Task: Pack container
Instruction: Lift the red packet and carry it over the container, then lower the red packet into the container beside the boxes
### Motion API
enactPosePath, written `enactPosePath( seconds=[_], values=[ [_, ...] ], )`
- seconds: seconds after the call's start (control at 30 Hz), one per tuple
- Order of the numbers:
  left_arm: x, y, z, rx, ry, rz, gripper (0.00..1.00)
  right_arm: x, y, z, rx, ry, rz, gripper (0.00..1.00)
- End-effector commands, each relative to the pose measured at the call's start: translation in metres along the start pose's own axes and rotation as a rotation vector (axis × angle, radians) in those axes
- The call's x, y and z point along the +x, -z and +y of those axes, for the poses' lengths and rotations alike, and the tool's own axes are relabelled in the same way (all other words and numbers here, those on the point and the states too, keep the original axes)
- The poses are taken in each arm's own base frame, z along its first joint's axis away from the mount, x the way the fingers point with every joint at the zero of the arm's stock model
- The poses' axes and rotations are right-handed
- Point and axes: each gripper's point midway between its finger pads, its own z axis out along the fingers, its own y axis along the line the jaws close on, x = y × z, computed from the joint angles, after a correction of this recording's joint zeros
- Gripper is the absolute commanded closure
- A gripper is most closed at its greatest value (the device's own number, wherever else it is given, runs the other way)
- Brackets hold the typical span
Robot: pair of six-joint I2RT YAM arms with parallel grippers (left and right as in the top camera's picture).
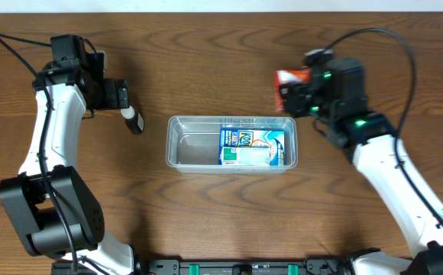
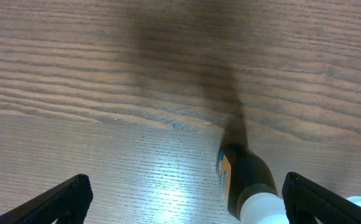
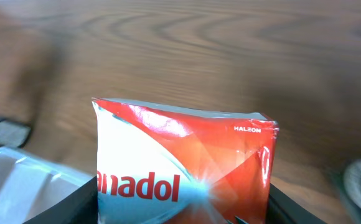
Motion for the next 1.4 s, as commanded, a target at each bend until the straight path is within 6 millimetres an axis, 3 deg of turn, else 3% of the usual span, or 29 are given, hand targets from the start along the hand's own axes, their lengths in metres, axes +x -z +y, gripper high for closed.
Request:
enactPosePath(
  seconds=[0.0,0.33,0.57,1.03,1.37],
  values=[
    [0.004,-0.005,0.003,-0.012,0.020,0.017,0.02,0.002,-0.003,0.037,-0.026,0.108,-0.021,0.40],
    [0.004,-0.005,0.003,-0.012,0.020,0.017,0.02,0.040,-0.015,0.122,-0.109,0.082,0.019,0.41],
    [0.004,-0.005,0.003,-0.012,0.020,0.017,0.02,0.069,-0.031,0.155,-0.155,-0.091,0.087,0.42],
    [0.004,-0.005,0.003,-0.012,0.020,0.017,0.02,0.091,-0.037,0.184,-0.201,-0.212,0.140,0.39],
    [0.004,-0.005,0.003,-0.012,0.020,0.017,0.02,0.127,-0.065,0.188,-0.188,-0.220,0.228,0.39]
  ],
)
